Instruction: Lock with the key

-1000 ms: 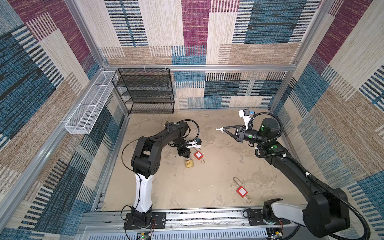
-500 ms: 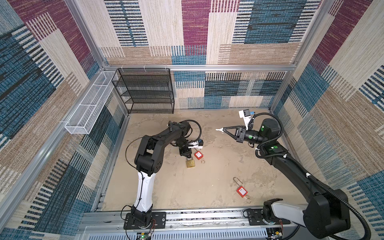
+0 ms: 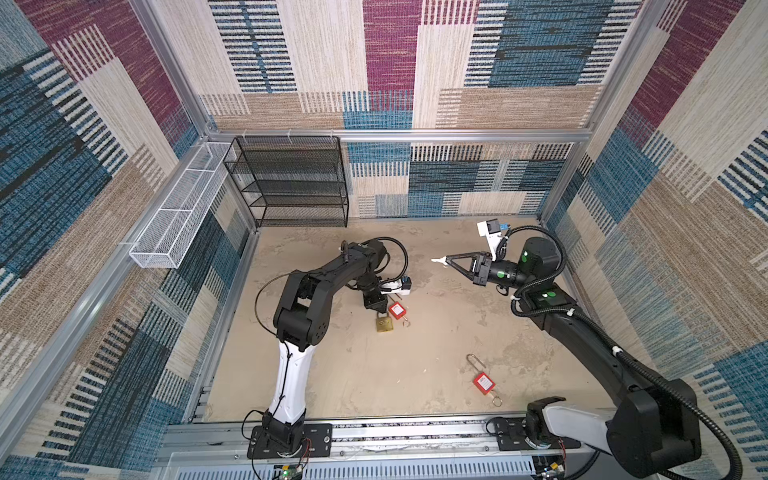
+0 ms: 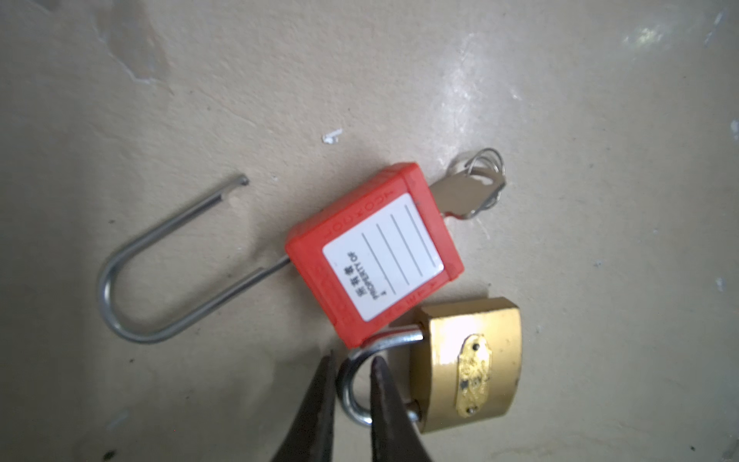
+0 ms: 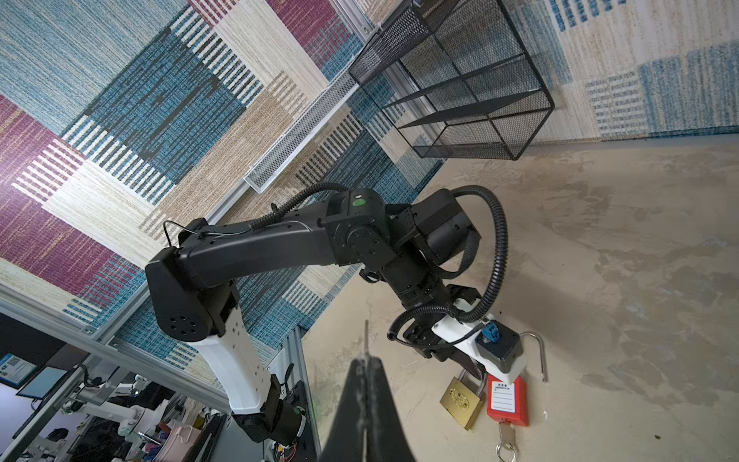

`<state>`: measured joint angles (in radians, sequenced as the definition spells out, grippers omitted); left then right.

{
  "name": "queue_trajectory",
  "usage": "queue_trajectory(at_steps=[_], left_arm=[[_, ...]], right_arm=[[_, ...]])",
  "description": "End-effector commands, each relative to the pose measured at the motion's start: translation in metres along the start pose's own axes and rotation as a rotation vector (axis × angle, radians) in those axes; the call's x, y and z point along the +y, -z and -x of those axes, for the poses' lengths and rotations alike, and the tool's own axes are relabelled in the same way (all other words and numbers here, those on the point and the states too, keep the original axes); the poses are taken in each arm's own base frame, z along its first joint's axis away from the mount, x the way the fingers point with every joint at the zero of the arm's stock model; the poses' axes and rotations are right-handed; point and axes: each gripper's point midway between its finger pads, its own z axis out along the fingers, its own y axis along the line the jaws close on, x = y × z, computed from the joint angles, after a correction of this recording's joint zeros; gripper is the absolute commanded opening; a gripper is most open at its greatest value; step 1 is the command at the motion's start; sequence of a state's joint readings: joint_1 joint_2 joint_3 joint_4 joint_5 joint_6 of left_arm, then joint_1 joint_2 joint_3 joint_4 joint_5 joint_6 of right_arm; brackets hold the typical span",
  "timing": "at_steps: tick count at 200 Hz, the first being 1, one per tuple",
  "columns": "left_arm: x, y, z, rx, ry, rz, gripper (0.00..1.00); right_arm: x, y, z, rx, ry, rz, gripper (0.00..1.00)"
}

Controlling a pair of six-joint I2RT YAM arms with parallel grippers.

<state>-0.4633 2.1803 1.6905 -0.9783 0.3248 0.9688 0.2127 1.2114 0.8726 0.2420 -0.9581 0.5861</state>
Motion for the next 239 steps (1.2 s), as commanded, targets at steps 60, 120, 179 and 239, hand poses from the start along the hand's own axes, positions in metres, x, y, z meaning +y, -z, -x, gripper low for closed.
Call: queue_trajectory(at_steps=[60, 120, 179, 239], left_arm=[[-0.002, 0.040, 0.019, -0.045, -0.012, 0.109, 0.25], [-0.028, 0.041, 0.032, -0.022, 0.037, 0.198, 0.28], [-0.040, 0.024, 0.040, -0.018, 0.083, 0.223, 0.29], [-0.020, 0.005, 0.035, 0.075, 0.112, 0.280, 0.33]], right_arm=[[0.005, 0.001, 0.005, -0.011, 0.028, 0.010, 0.00], [0.003, 0.020, 0.014, -0.053, 0.017, -0.008, 0.00], [-0.001, 0.044, 0.010, -0.063, 0.034, -0.059, 0.00], [-0.003, 0.050, 0.010, -0.082, 0.019, -0.071, 0.00]])
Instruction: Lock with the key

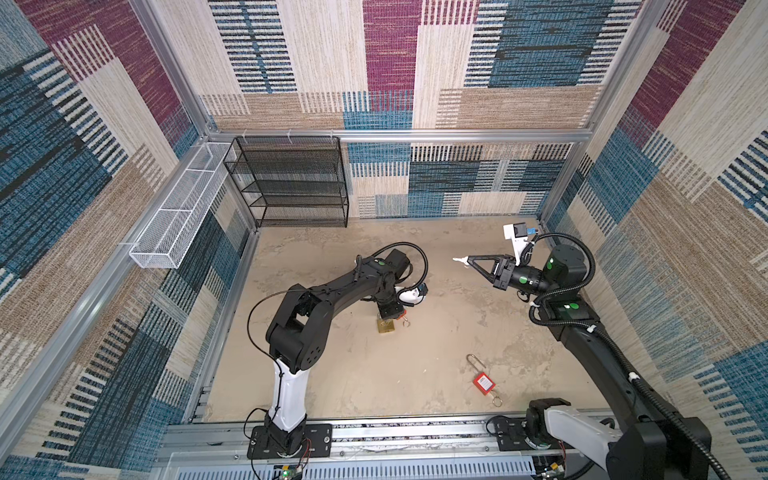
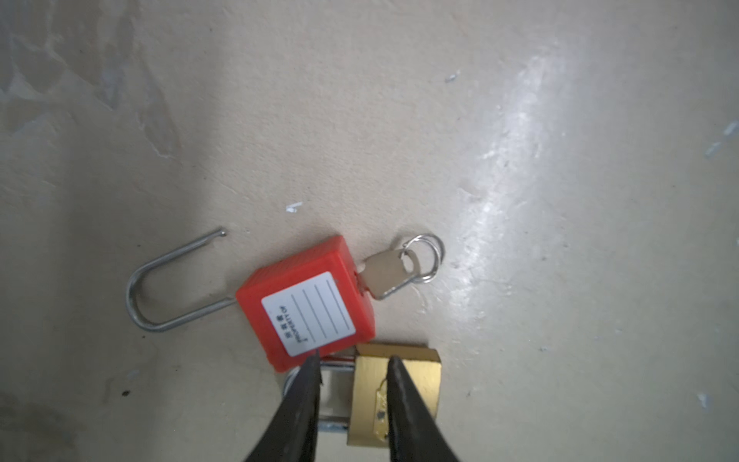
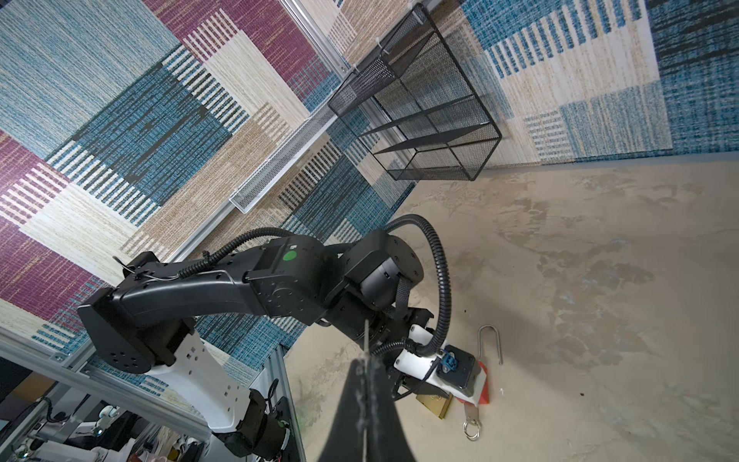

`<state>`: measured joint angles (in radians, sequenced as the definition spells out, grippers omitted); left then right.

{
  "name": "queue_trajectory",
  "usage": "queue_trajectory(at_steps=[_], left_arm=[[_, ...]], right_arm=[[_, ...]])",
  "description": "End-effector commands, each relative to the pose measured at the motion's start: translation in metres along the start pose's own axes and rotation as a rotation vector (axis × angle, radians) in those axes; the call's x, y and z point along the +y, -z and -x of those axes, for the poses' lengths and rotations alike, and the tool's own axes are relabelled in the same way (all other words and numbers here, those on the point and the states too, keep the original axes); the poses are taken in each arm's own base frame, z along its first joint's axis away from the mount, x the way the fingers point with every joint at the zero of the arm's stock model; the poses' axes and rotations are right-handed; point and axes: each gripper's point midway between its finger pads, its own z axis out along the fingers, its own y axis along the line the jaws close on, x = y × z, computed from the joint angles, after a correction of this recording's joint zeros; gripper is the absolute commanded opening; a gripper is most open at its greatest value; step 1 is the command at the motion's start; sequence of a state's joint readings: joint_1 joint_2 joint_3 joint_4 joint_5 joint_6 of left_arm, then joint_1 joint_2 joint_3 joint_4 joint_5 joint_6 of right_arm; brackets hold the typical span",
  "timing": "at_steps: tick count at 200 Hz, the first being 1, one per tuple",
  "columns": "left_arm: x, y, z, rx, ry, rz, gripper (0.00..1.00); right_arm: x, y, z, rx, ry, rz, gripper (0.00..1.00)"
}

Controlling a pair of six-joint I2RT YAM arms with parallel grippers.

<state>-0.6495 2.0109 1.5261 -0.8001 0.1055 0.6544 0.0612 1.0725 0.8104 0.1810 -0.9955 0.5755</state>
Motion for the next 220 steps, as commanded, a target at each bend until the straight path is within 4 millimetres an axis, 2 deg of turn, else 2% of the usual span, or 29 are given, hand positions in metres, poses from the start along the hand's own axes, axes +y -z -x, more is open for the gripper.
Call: queue_trajectory(at_steps=[1, 42, 71, 111, 131, 153, 196, 220], left_arm=[[0.009, -0.005, 0.000, 0.029, 0.017, 0.045, 0.33], [0.010, -0.015, 0.001, 0.045, 0.005, 0.038, 0.37], [0.023, -0.020, 0.010, 0.038, 0.007, 0.085, 0.37], [0.044, -0.016, 0.029, 0.009, -0.004, 0.152, 0.37], [0.044, -0.007, 0.034, -0.015, -0.012, 0.156, 0.37], [0.040, 0.006, 0.031, -0.028, -0.016, 0.166, 0.37], [0.033, 0.051, 0.025, -0.115, 0.013, 0.236, 0.39], [0.029, 0.063, 0.023, -0.140, 0.047, 0.251, 0.42]], right_arm=[[0.001, 0.002, 0.000, -0.001, 0.002, 0.010, 0.00], [-0.006, 0.005, 0.000, -0.001, -0.006, -0.003, 0.00], [-0.009, 0.004, 0.000, 0.002, -0.003, -0.007, 0.00], [-0.013, 0.005, -0.001, 0.004, -0.007, -0.016, 0.00], [-0.014, 0.008, 0.000, -0.002, -0.005, -0.025, 0.00], [-0.018, 0.013, 0.004, -0.023, -0.007, -0.041, 0.00], [-0.027, 0.018, 0.006, -0.046, 0.030, -0.118, 0.00], [-0.028, 0.021, 0.004, -0.052, 0.045, -0.138, 0.00]])
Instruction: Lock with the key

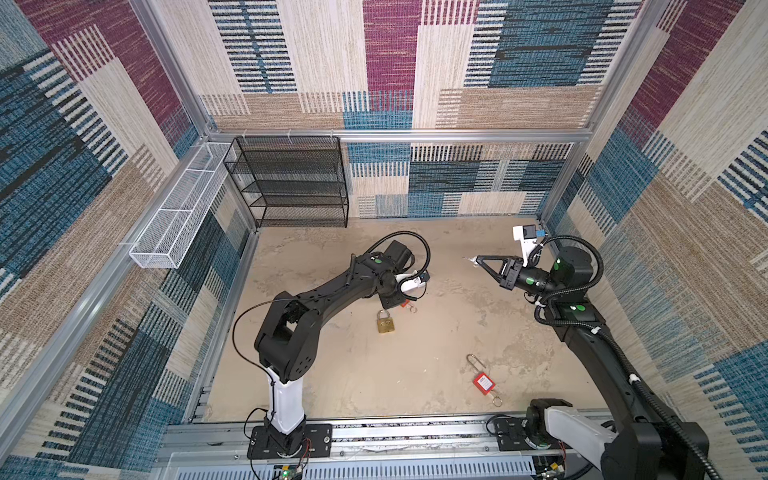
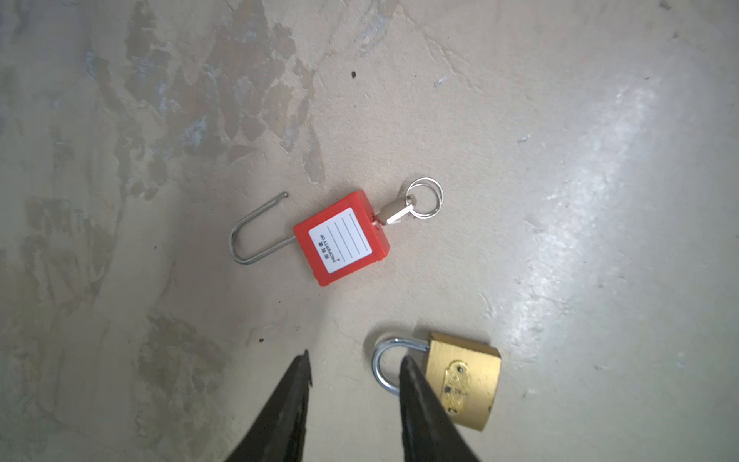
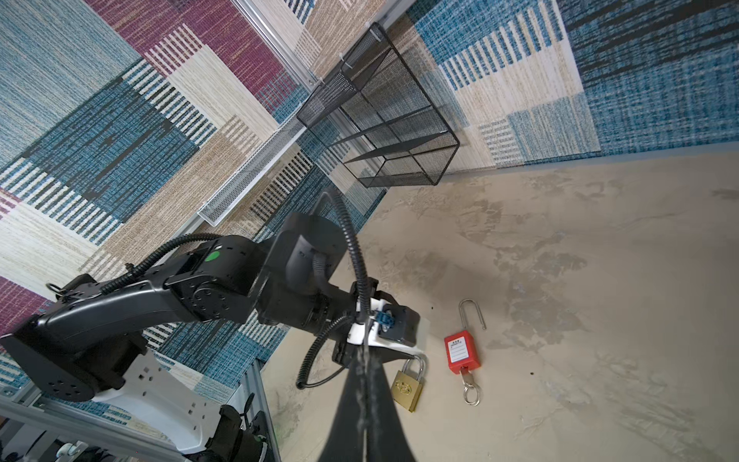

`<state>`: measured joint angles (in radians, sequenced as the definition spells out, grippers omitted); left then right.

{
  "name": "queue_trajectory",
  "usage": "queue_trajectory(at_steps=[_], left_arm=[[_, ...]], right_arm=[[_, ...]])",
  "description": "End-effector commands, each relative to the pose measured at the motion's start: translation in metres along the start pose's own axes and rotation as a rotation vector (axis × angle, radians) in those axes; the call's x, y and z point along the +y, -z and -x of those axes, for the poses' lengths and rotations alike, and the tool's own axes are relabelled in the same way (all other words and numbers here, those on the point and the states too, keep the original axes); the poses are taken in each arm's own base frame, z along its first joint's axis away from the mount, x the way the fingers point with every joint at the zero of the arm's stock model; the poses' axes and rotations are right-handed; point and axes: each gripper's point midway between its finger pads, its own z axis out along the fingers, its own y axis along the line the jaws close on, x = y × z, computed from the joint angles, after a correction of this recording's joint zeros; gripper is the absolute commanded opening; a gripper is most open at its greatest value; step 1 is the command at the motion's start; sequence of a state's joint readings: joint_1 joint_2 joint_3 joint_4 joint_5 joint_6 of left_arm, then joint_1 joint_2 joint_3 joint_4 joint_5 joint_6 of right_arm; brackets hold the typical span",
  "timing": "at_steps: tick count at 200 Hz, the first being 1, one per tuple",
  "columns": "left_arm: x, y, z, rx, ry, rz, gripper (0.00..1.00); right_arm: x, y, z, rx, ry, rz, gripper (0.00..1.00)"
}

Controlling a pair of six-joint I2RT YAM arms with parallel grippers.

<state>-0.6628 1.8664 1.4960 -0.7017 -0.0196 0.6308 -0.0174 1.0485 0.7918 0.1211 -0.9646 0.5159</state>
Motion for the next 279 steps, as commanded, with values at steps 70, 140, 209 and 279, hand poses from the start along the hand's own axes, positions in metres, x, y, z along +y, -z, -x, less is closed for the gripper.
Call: queue_trajectory(at_steps=[70, 140, 209, 279], left_arm=[[-0.025, -0.026, -0.002, 0.067, 0.020, 0.049, 0.44], [-0.040, -0.049, -0.023, 0.201, -0.071, 0.064, 0.45], [-0.049, -0.055, -0.030, 0.230, -0.126, 0.050, 0.46], [-0.052, -0.052, -0.034, 0.242, -0.136, 0.049, 0.46]], right_arm=[[-0.002, 0.005, -0.004, -0.015, 0.040, -0.034, 0.00], [-0.005, 0.002, -0.005, -0.003, 0.030, -0.022, 0.00], [-0.006, 0.000, -0.005, 0.000, 0.021, -0.017, 0.00], [-0.007, -0.001, -0.005, 0.003, 0.010, -0.008, 0.00]])
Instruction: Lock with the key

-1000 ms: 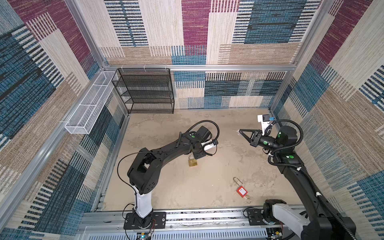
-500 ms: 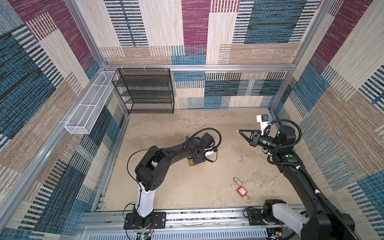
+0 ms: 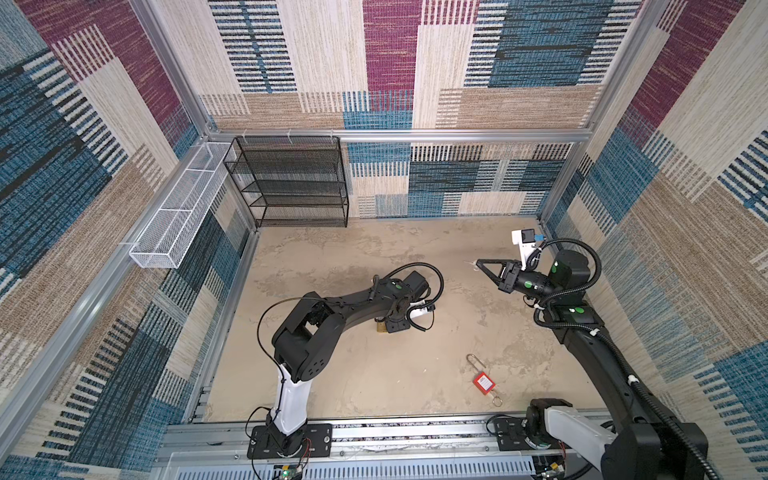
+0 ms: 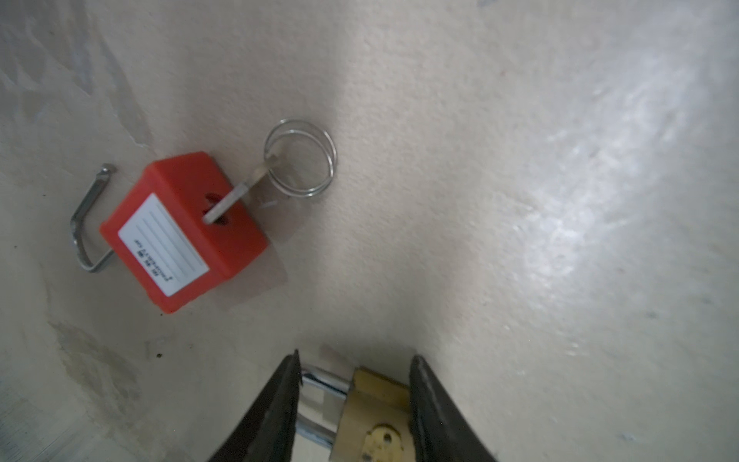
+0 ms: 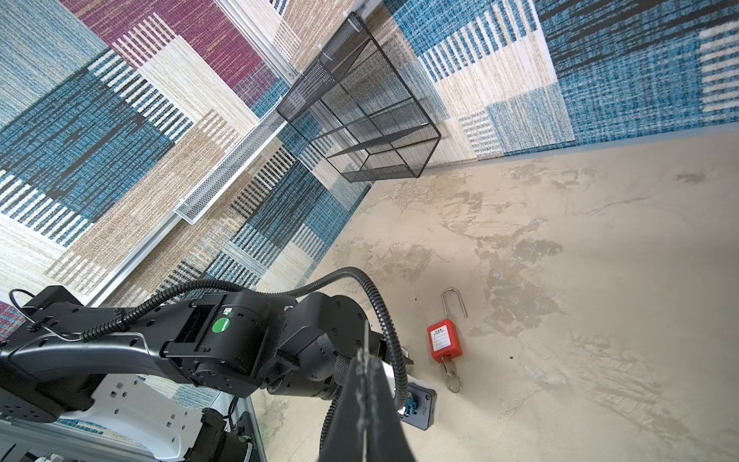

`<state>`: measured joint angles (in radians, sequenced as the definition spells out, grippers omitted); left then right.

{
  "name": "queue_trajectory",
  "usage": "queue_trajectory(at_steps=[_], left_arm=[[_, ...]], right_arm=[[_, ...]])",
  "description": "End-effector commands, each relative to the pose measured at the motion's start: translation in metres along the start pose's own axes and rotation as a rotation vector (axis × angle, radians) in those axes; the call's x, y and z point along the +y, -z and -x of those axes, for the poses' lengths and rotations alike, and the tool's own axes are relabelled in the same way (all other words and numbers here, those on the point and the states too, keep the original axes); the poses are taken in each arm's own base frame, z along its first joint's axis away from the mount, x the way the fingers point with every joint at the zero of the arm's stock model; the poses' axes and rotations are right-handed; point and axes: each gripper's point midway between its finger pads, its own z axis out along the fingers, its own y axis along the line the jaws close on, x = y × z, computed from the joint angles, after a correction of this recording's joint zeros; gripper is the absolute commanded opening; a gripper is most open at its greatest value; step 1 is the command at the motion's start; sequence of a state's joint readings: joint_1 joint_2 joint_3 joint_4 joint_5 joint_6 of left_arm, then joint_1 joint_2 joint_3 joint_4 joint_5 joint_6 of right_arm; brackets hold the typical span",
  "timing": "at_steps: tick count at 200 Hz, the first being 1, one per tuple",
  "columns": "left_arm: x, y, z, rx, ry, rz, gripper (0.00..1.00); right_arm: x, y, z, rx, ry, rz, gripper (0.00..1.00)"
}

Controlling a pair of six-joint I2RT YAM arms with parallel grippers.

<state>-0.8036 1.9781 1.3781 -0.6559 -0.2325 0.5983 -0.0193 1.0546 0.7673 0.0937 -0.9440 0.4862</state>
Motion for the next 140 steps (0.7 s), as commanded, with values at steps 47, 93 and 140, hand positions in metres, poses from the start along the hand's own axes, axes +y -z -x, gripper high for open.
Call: queue_trajectory(at_steps=[47, 93, 140], left_arm=[[0.017, 0.038, 0.020, -0.110, 0.091, 0.031, 0.46], [0.065, 0.104, 0.018, -0.392, 0.414, 0.126, 0.47], [0.085, 0.167, -0.029, -0.568, 0.738, 0.134, 0.48]], right_arm=[[0.000, -0.001, 0.003, -0.008, 0.024, 0.001, 0.00], [-0.025, -0.005, -0.002, 0.010, 0.077, -0.180, 0.00], [-0.018, -0.038, -0.031, 0.072, 0.324, -0.341, 0.00]])
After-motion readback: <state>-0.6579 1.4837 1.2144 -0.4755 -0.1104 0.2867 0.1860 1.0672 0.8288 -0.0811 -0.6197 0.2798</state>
